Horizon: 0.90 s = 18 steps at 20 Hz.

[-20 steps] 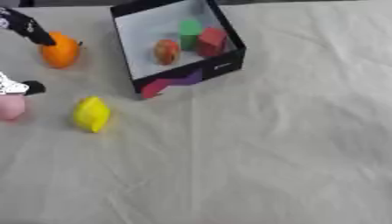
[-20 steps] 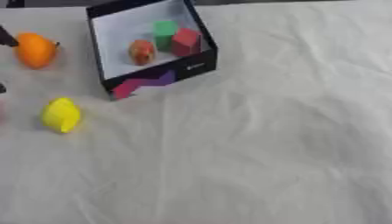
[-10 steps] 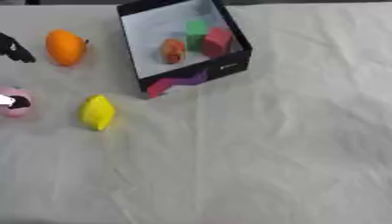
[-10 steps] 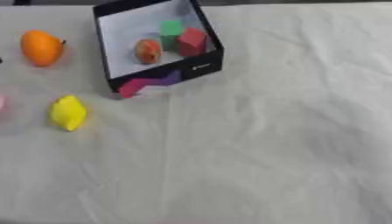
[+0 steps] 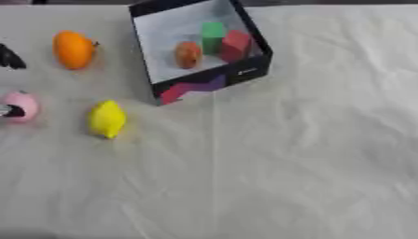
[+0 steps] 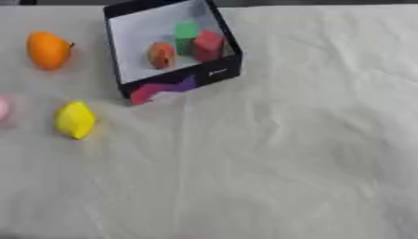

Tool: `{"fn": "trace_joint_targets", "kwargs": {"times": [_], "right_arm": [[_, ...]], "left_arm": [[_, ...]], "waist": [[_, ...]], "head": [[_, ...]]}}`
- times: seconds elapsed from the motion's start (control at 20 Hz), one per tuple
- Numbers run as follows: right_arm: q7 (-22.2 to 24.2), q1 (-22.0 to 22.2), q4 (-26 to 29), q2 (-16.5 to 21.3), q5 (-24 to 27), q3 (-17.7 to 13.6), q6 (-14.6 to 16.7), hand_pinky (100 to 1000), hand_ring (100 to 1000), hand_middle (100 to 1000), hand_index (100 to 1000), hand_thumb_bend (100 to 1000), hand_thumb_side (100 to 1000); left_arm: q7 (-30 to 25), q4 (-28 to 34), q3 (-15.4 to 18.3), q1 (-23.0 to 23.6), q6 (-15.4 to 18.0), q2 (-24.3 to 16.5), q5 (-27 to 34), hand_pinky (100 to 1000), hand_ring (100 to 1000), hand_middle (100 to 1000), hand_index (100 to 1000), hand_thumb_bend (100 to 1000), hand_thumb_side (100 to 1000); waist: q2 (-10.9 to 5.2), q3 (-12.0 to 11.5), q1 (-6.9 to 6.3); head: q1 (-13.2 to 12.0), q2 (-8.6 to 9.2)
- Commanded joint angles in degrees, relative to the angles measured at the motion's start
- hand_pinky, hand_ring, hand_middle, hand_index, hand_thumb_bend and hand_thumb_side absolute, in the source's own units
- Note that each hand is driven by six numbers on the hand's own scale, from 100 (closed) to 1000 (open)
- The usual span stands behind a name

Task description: Pick up objects on the table and place them in the box.

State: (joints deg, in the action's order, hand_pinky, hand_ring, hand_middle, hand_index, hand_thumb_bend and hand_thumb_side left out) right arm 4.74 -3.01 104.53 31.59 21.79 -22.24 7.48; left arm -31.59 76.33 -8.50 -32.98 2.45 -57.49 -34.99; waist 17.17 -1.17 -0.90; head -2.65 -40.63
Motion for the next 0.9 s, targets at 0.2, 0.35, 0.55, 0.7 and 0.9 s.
{"fn": "trace_joint_targets", "kwargs": {"times": [0.2, 0.35, 0.55, 0.7, 0.9], "right_arm": [[0.0, -0.2, 0.2, 1.5, -0.5, -0.7, 0.0, 826, 785, 662, 902, 100, 674], [-0.1, -0.2, 0.2, 1.4, -0.5, -0.7, -0.1, 826, 784, 661, 902, 100, 674], [0.0, -0.3, 0.2, 1.2, -0.7, -0.7, -0.2, 826, 784, 660, 902, 100, 677], [-0.1, -0.2, 0.2, 1.2, -0.8, -0.7, -0.1, 825, 784, 660, 902, 100, 675], [-0.2, -0.2, 0.1, 1.2, -0.9, -0.7, -0.2, 825, 784, 660, 902, 100, 676]], "left_arm": [[1.8, -6.3, 0.5, -1.5, -0.5, 0.8, -3.7, 789, 743, 668, 767, 615, 238], [1.9, -8.0, 0.5, -1.9, -0.2, 1.5, -3.7, 780, 736, 663, 762, 591, 238], [2.8, -9.7, 0.4, -2.3, -0.6, 2.6, -3.5, 750, 697, 628, 719, 475, 226], [2.2, -9.5, -0.1, -2.3, -0.3, 2.7, -3.3, 724, 660, 590, 673, 401, 221], [1.2, -7.7, -0.2, -2.7, 0.3, 2.2, -2.6, 705, 627, 547, 596, 298, 205]], "waist": [[-1.96, 0.2, 0.74], [-1.92, 0.2, 0.75], [-1.82, 0.3, 0.80], [-1.81, 0.4, 0.80], [-1.88, 0.3, 0.69]], "head": [[-0.6, 0.72], [-0.6, 0.71], [-0.7, 0.75], [-0.8, 0.60], [-0.7, 0.51]]}}
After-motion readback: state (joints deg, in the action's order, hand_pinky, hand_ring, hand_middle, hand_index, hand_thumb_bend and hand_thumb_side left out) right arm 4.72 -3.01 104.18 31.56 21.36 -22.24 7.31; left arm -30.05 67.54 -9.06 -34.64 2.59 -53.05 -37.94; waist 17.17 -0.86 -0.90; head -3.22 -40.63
